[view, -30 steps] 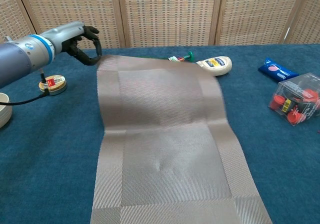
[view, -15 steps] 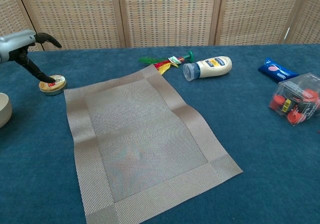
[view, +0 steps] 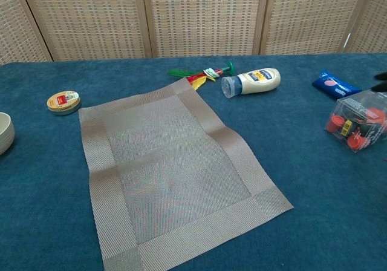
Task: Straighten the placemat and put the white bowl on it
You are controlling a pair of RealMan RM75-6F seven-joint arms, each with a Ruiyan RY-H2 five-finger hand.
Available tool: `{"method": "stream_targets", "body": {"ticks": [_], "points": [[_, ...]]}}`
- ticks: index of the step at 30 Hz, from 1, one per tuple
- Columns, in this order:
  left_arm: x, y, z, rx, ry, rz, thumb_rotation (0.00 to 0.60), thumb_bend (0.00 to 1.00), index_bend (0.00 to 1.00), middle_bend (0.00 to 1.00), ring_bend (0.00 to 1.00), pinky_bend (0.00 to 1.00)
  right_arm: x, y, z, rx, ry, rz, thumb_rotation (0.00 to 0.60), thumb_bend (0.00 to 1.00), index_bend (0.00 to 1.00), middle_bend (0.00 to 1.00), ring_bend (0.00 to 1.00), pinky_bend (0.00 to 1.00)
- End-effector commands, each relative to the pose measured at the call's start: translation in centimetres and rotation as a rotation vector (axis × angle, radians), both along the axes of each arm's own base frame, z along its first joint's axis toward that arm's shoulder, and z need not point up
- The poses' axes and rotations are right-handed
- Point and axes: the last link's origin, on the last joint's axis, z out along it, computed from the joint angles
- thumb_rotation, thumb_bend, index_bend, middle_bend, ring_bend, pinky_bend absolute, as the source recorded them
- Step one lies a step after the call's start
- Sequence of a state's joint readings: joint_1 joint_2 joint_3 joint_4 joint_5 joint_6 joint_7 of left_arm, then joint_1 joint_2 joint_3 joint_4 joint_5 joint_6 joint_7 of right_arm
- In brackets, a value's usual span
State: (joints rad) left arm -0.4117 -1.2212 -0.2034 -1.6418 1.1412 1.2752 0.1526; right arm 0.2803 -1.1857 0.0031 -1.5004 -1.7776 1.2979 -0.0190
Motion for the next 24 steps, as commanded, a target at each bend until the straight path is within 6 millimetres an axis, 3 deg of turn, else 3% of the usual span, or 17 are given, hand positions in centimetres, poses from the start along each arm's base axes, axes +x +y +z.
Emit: {"method": "stream_targets", "body": {"ticks": [1, 5, 9, 24], "points": [[-1.3, -4.1, 2.1, 0.015, 0.07, 0.056, 0.6, 0.0, 0.0, 0.0, 0.0, 0.0, 1.0, -0.9, -2.8, 0.131, 0.005, 0.053, 0.6, 0.0, 0.14, 0.0, 0.0, 0.0], [-1.6, -7.1, 3.6, 0.026, 0.1, 0.107, 0.6, 0.0, 0.0, 0.0, 0.0, 0.0, 2.3, -2.3, -5.6, 0.188, 0.015, 0.114, 0.6, 0.0, 0.16, 0.0, 0.0, 0.0], [-1.6, -8.3, 4.2, 0.035, 0.156, 0.118, 0.6, 0.0, 0.0, 0.0, 0.0, 0.0, 3.3, -3.3, -7.9, 0.218, 0.042, 0.174, 0.6, 0.0, 0.17, 0.0, 0.0, 0.0], [-1.4, -8.0, 3.4, -0.01, 0.219, 0.096, 0.6, 0.0, 0.0, 0.0, 0.0, 0.0, 8.1, -4.4, -13.8, 0.304, 0.096, 0.291, 0.6, 0.0, 0.18, 0.0, 0.0, 0.0]]}}
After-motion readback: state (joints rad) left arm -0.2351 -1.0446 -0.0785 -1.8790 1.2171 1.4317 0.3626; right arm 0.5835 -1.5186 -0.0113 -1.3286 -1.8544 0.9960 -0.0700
